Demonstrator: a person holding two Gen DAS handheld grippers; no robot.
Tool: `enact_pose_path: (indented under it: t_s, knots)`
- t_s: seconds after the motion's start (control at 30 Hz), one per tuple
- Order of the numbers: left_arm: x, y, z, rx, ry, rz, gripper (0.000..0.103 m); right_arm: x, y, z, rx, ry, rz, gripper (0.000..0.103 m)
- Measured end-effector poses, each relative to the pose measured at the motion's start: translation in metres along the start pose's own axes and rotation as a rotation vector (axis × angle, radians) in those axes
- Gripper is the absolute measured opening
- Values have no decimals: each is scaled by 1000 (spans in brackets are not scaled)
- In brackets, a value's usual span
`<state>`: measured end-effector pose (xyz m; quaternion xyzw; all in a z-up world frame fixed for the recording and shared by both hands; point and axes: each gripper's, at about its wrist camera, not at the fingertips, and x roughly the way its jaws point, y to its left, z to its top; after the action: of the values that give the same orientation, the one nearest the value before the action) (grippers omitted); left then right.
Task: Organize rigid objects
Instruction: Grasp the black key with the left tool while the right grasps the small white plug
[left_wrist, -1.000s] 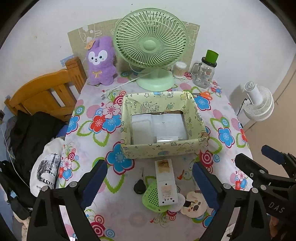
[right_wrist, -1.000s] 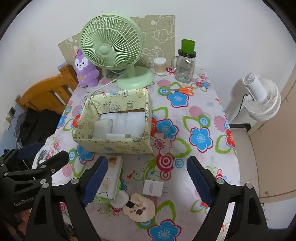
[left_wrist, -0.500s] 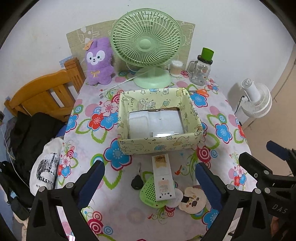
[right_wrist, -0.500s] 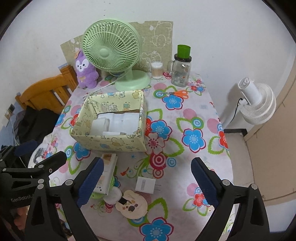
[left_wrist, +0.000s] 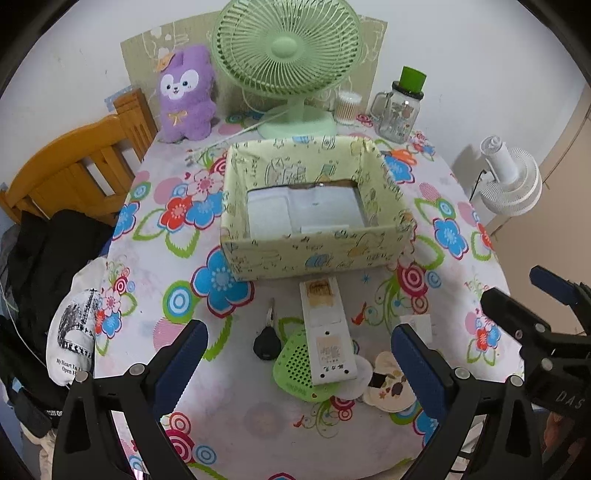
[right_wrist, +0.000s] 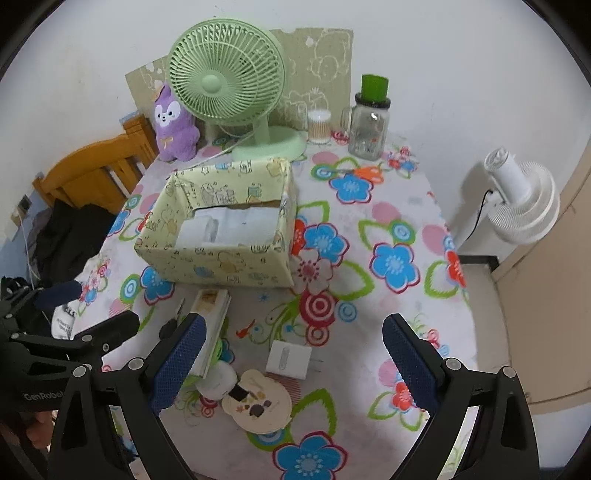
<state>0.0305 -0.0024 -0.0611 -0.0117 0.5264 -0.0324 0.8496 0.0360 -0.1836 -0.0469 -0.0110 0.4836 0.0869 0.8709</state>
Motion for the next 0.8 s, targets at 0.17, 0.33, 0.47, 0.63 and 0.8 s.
enact_pose_path:
  t_s: [0.17, 0.33, 0.47, 0.63, 0.8]
  knots:
    - [17, 3, -9, -7, 38, 4, 101, 11, 3, -11, -30, -20, -34, 98]
    - [28, 6, -15, 9, 59, 19, 101, 24, 10, -19, -71, -5, -42, 98]
    - [37, 10, -17, -2, 77, 15, 101, 33, 14, -22, -68, 12, -41, 98]
    - [48, 12, -17, 10, 96, 26, 101, 47, 18, -27, -61, 45, -57, 98]
    - [62, 19, -16, 0, 124, 26, 101, 64, 19, -31, -41, 92, -65, 96]
